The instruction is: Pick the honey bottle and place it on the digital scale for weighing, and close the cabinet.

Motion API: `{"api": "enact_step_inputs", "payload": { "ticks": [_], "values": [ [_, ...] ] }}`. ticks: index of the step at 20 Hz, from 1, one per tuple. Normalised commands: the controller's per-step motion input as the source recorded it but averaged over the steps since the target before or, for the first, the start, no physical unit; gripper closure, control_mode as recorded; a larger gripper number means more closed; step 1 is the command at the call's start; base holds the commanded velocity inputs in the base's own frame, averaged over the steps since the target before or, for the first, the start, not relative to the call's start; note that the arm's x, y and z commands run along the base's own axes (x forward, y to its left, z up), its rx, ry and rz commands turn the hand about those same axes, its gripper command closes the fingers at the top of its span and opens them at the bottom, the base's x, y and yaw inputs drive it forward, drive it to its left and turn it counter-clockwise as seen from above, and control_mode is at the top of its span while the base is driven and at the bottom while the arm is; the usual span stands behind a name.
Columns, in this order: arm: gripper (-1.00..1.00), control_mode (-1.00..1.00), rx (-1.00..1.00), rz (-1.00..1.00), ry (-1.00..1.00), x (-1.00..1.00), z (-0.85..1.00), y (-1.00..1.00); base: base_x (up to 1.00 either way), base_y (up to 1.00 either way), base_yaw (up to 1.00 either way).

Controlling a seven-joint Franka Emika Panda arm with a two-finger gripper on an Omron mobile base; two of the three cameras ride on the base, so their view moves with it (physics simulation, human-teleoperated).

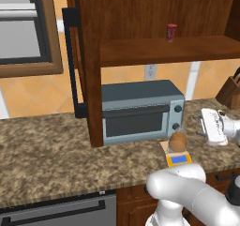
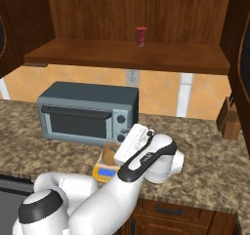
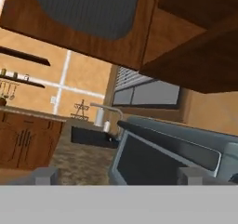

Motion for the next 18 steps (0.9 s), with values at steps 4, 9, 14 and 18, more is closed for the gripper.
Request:
{"api": "enact_step_inputs", "payload": {
  "ticks": [4, 9, 14, 18],
  "values": [
    [-1.00, -1.00, 0.00, -0.15, -0.57, -0.13, 0.66, -0.61, 0.00, 0.00, 0.00],
    [-1.00, -1.00, 0.04, -0.18, -0.61, -0.03, 0.56, -0.72, 0.00, 0.00, 0.00],
    [-1.00, -1.00, 0.04, -0.24, -0.59, -0.01, 0.39, -0.72, 0.00, 0.00, 0.00],
    [-1.00, -1.00, 0.04, -0.36, -0.38, 0.00, 0.19, -0.42, 0.00, 0.00, 0.00]
  ]
}}
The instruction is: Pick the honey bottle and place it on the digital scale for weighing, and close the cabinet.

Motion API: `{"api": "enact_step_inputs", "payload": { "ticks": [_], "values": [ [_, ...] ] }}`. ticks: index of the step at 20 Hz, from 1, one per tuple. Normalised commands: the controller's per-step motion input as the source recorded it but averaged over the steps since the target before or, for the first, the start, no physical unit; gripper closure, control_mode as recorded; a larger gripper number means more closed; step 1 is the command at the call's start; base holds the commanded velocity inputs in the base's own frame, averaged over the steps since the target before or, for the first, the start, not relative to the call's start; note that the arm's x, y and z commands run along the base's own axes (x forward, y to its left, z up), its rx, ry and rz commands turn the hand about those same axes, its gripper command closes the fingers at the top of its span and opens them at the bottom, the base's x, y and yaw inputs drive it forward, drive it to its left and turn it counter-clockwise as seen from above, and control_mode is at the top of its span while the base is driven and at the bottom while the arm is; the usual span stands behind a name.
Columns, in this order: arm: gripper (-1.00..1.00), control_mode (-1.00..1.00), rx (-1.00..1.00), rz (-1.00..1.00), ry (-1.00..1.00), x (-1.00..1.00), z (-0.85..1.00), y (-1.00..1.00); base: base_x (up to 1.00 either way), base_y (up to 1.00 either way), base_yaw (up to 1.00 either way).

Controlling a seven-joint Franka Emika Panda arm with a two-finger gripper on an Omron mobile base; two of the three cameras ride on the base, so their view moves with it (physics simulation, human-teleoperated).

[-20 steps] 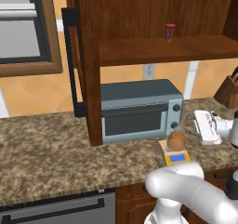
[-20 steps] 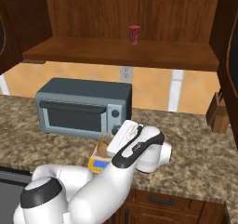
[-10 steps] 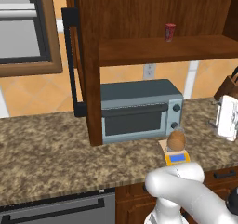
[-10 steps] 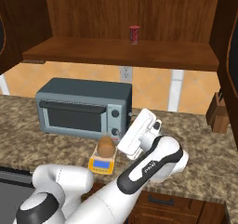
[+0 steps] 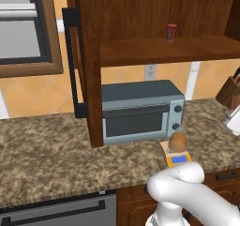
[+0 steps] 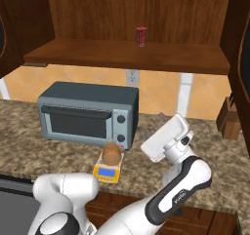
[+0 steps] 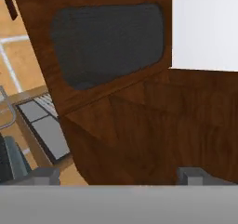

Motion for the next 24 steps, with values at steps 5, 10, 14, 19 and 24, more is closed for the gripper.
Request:
{"api": "enact_step_inputs", "payload": {
  "ticks": [5, 10, 14, 19, 24],
  "values": [
    [-1.00, -1.00, 0.04, -0.33, -0.44, 0.00, -0.04, -0.27, 0.00, 0.00, 0.00],
    [-1.00, -1.00, 0.08, -0.21, -0.12, 0.03, 0.04, -0.48, 0.00, 0.00, 0.00],
    [-1.00, -1.00, 0.12, -0.17, 0.00, 0.00, 0.05, -0.84, 0.00, 0.00, 0.00],
    [-1.00, -1.00, 0.07, -0.24, 0.04, 0.00, 0.00, -0.83, 0.00, 0.00, 0.00],
    [-1.00, -1.00, 0.03, -0.38, 0.13, -0.10, 0.00, -0.75, 0.00, 0.00, 0.00]
  ]
}}
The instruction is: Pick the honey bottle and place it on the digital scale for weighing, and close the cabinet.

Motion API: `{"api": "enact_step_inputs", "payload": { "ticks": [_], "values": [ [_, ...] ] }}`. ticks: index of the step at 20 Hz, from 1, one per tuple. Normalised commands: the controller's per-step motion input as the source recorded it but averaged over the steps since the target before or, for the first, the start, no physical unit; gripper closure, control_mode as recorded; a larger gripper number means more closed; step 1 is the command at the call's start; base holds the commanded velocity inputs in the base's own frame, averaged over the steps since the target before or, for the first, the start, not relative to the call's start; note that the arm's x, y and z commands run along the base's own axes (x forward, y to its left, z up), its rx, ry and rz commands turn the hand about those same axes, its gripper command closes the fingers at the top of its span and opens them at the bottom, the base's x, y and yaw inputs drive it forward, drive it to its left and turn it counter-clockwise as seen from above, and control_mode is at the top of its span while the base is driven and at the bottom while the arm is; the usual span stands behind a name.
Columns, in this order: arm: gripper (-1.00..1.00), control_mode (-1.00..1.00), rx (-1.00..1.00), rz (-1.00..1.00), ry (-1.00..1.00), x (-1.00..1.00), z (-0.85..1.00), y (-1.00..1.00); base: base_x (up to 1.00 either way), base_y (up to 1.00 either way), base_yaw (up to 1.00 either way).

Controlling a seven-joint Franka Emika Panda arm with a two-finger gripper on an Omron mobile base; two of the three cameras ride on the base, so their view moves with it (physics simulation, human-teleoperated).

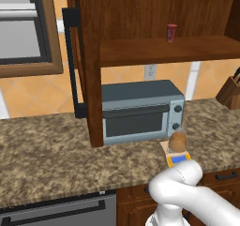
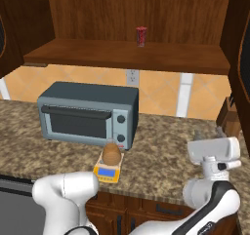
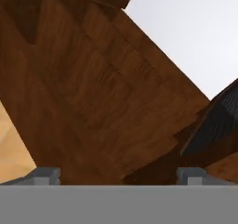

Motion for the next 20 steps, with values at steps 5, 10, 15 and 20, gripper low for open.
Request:
{"api": "enact_step_inputs", "payload": {
  "ticks": [5, 10, 15, 20],
  "values": [
    [-1.00, -1.00, 0.06, -0.44, 0.24, -0.02, 0.08, -0.91, 0.00, 0.00, 0.00],
    [-1.00, -1.00, 0.06, -0.34, 0.19, -0.04, 0.01, -0.69, 0.00, 0.00, 0.00],
    [-1.00, -1.00, 0.05, -0.20, -0.06, -0.41, 0.37, -0.33, 0.00, 0.00, 0.00],
    [-1.00, -1.00, 0.00, -0.03, -0.35, -0.48, 0.72, 0.00, 0.00, 0.00, 0.00]
  ]
}}
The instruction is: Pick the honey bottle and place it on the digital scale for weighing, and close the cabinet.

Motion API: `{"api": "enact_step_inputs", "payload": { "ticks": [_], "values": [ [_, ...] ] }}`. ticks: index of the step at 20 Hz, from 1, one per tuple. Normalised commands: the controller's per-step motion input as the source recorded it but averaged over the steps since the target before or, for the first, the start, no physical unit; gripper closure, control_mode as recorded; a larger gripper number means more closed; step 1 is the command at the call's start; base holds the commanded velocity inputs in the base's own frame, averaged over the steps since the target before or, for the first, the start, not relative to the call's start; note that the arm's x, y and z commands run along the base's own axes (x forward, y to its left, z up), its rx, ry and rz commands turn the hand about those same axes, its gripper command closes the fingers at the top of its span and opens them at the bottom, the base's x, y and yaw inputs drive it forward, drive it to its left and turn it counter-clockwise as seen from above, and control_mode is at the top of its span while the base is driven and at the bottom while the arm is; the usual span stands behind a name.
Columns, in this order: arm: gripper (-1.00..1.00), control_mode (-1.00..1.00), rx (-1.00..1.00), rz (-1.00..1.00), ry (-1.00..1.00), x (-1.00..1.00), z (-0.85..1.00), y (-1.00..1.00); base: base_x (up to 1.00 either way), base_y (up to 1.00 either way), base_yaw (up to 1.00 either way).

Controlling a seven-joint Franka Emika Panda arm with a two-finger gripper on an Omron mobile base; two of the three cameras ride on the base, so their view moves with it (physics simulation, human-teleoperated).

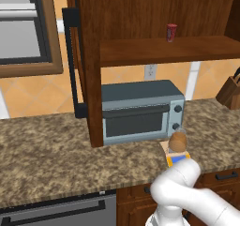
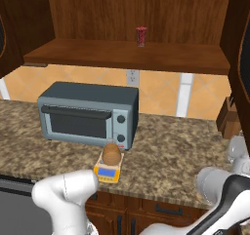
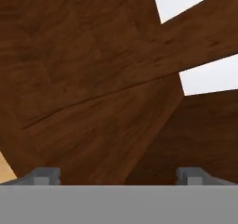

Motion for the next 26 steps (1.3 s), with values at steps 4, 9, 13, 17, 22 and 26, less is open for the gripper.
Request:
{"api": "enact_step_inputs", "payload": {
  "ticks": [4, 9, 13, 17, 22, 26],
  "values": [
    [-1.00, -1.00, 0.00, 0.00, -0.21, -0.48, 0.65, 0.09, 0.00, 0.00, 0.00],
    [-1.00, -1.00, -0.14, 0.00, -0.02, -0.47, 0.44, 0.65, 0.00, 0.00, 0.00],
    [-1.00, -1.00, -0.18, 0.00, -0.02, -0.43, 0.81, 0.63, 0.00, 0.00, 0.00],
    [-1.00, -1.00, -0.18, 0.00, 0.00, -0.38, 0.74, 0.66, 0.00, 0.00, 0.00],
    [-1.00, -1.00, -0.24, 0.00, 0.00, -0.14, 0.62, 0.88, 0.00, 0.00, 0.00],
    [-1.00, -1.00, -0.25, 0.00, 0.00, 0.00, 0.54, 0.91, 0.00, 0.00, 0.00]
  ]
}}
